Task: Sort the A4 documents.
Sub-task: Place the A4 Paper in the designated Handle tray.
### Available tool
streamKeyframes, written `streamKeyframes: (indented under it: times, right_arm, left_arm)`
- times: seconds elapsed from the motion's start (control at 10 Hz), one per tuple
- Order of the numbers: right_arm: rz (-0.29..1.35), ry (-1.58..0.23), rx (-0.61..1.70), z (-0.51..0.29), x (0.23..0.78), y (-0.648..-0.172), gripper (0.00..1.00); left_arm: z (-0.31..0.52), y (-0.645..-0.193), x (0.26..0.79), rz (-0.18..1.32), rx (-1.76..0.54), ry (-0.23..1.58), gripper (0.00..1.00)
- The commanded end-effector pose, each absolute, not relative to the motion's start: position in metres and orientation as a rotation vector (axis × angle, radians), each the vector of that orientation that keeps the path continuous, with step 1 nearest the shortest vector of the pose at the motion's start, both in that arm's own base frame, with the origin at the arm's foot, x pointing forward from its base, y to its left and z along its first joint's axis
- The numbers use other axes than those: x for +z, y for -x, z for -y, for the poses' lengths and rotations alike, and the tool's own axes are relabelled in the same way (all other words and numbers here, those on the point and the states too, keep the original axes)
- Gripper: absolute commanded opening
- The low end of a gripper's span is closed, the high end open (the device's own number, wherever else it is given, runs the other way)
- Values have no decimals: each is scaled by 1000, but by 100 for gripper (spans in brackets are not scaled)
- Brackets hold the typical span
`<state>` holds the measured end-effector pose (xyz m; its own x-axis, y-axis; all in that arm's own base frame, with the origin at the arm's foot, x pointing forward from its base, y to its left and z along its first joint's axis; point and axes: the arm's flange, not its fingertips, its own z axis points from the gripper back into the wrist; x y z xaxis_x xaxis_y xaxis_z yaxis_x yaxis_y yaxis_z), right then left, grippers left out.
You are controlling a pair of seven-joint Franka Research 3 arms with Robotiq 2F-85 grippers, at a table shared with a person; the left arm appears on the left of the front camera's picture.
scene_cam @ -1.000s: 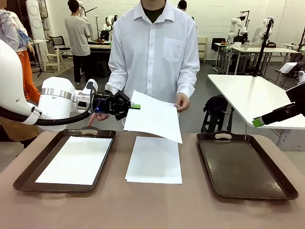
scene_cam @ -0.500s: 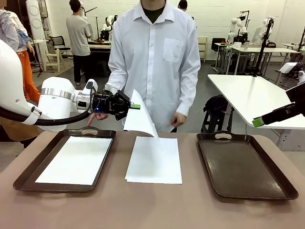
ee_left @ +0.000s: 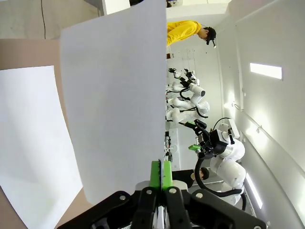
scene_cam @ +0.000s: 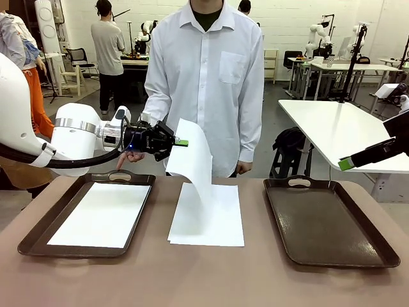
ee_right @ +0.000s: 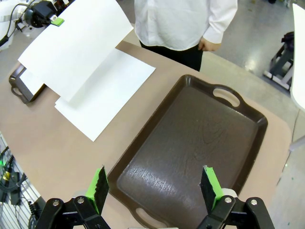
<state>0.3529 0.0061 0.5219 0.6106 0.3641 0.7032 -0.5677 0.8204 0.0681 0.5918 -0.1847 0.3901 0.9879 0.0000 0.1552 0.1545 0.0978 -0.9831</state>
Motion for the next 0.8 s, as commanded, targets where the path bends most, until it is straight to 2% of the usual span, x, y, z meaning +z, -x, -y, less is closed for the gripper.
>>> streamKeyframes:
  times: [0.0, 0.3, 0.7]
  right_arm:
    - [735, -312, 548, -7, 520, -354, 100]
    - [735, -312, 548, -7, 520, -354, 100]
    - [735, -312, 548, -7, 520, -354, 100]
  left_arm:
    - [185, -592, 390, 127, -115, 1470, 1]
    - [176, -590, 421, 46, -218, 1409, 1]
    - [119, -548, 450, 29, -120, 1281, 1]
